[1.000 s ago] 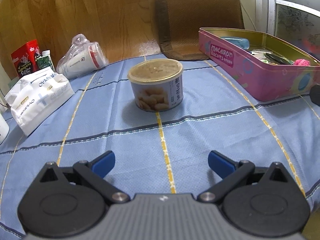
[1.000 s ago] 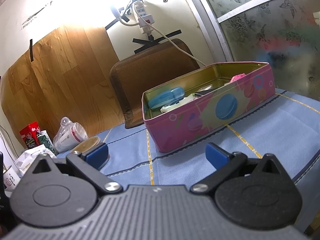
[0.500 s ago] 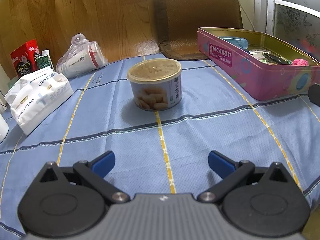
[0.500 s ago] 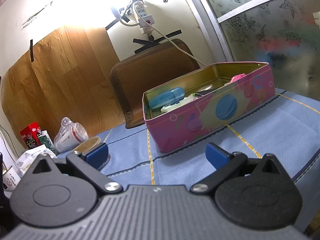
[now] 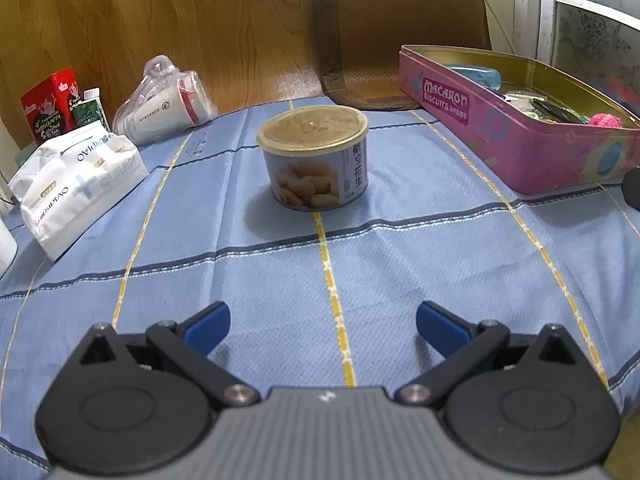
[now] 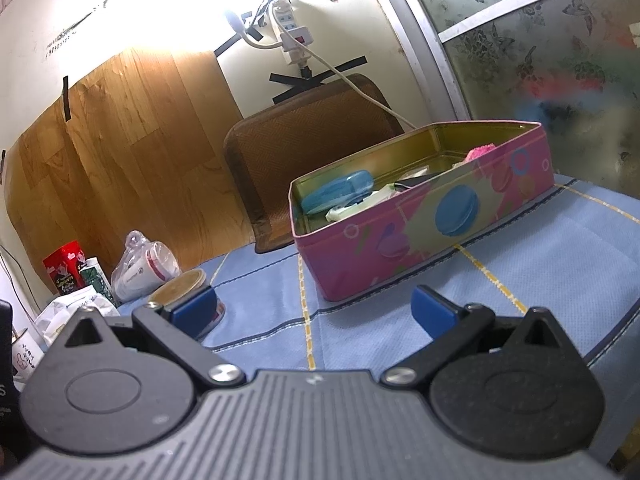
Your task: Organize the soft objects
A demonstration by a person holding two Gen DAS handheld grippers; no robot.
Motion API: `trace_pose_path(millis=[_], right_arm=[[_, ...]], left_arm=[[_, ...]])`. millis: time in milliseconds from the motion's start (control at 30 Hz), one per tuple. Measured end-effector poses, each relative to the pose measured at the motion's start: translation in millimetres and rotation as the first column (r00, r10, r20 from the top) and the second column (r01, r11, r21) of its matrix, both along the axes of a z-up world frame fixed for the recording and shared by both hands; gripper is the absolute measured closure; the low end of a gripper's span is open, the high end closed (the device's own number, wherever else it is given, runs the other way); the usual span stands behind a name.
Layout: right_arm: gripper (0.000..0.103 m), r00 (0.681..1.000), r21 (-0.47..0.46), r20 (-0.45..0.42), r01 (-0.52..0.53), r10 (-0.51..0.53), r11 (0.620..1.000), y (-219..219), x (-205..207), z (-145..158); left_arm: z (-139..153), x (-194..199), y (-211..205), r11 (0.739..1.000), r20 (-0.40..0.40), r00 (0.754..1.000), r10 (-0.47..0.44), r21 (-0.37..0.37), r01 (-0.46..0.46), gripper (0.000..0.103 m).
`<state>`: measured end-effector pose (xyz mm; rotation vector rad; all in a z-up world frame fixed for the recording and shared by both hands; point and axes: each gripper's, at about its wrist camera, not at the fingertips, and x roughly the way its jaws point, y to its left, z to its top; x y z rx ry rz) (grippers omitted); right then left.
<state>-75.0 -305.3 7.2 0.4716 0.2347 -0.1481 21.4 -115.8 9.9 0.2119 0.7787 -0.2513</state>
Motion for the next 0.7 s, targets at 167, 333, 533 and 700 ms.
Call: trace_pose_path(millis=[167,333,533,700], right_arm=[[0.000,1.000,-0.004,-0.007,-0.021,0.021,1.000,1.1,2.0,0.3],[0.000,1.000,-0.004,-0.012,-0.027,0.027,1.000,2.4,3.4,0.0],[0.000,0.997,0.009,-0.046,-0.060,0.060,0.998,4.9,8.4,-3.0],[0.000,0.996,-0.003,-0.041,-0.077,0.077,0.997,9.8,9.9,-0.1]], left_arm=[[-1.0,2.3,1.7,1.000,-0.012,1.000,0.007,0.000,-0.007,0.000],[-3.3,5.1,5.1,1.000,-0.040,0.999,0.016,-0.008,-0.016,0.000],[-4.3,7.4,8.7,1.000,-0.061,0.998,0.022,-0.018,-0.024,0.000],[-3.3,7.6,10.9,0.999,-0.064,0.998,0.027,-0.019,-0.028,0.000]])
